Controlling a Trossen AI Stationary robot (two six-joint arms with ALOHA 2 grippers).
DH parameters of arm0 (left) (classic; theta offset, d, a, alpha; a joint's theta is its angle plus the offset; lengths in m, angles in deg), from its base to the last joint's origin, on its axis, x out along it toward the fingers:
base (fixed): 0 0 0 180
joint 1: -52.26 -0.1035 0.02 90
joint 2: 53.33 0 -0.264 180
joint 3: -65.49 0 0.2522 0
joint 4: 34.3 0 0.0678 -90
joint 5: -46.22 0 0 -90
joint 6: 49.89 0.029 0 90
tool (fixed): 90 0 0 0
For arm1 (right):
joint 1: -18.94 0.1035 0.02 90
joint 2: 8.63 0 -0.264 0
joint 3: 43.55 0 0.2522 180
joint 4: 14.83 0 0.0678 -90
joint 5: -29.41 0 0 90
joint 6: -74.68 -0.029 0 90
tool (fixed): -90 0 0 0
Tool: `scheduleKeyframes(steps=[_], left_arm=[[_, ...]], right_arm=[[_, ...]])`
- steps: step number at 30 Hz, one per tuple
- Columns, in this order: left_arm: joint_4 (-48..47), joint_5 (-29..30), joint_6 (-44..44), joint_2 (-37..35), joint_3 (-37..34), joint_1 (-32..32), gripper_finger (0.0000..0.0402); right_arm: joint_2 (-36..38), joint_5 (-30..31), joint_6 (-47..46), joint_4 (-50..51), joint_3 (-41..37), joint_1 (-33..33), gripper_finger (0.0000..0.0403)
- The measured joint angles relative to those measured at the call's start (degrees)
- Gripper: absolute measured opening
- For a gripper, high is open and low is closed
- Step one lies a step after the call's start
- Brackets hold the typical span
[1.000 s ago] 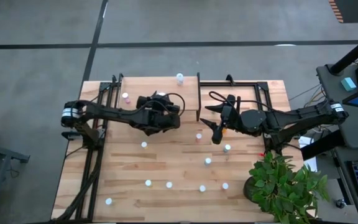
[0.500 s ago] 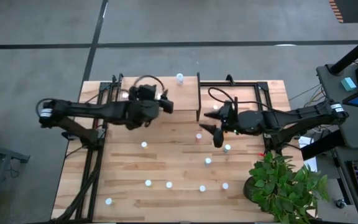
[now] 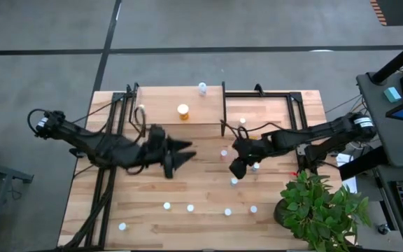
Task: Pick and place medicine bottles onto shelf by color
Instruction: Put the red pill bottle on the shelf
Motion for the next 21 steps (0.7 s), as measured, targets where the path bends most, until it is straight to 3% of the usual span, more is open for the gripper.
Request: scheduleKeyframes(steps=[3,6,11,16,21], left_arm=[[0.0,4.8,1.4,-0.4,-0.5,4.0,0.0233],[-0.1,7.7,5.4,-2.0,-1.7,6.1,0.0233],[-2.3,7.9,10.4,-6.9,-4.7,6.3,0.0233],[-4.9,7.9,10.5,-12.1,-7.6,6.4,0.0233],[-4.7,7.7,10.6,-15.2,-10.2,6.6,0.0233]], right_arm=[[-2.5,0.4,-2.3,-0.2,1.6,0.0,0.0237],[-5.7,4.6,-3.8,0.2,4.5,-0.5,0.0237],[-13.4,11.5,-3.2,5.9,11.5,-4.0,0.0237],[-22.5,11.0,-2.7,10.4,17.4,-8.2,0.0236],[-28.8,9.9,-3.3,17.4,23.4,-8.3,0.0225]])
